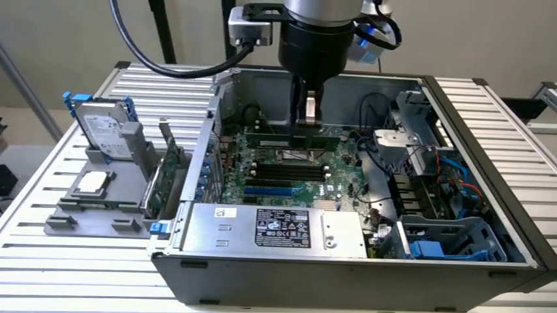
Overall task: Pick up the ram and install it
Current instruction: 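Insert the ram into the slot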
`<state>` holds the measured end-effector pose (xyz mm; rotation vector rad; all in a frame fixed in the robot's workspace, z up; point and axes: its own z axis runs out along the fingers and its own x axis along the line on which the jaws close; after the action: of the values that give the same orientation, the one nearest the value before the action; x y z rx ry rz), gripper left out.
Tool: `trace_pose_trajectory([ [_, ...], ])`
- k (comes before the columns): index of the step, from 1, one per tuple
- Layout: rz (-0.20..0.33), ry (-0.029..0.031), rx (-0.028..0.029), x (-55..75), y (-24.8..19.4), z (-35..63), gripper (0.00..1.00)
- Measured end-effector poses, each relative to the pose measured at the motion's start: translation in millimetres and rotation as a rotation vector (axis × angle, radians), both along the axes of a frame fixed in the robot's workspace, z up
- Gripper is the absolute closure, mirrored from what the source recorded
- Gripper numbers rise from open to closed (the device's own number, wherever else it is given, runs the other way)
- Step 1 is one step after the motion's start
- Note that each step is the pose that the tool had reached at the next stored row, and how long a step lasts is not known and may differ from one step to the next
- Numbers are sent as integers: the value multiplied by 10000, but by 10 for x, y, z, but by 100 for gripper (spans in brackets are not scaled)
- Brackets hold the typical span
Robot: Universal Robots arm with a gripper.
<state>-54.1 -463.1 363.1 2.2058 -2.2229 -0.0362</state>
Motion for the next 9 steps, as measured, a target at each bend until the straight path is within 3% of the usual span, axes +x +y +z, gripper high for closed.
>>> trace_pose_trajectory([
  [9, 0, 0, 0, 26, 406, -164, 100],
])
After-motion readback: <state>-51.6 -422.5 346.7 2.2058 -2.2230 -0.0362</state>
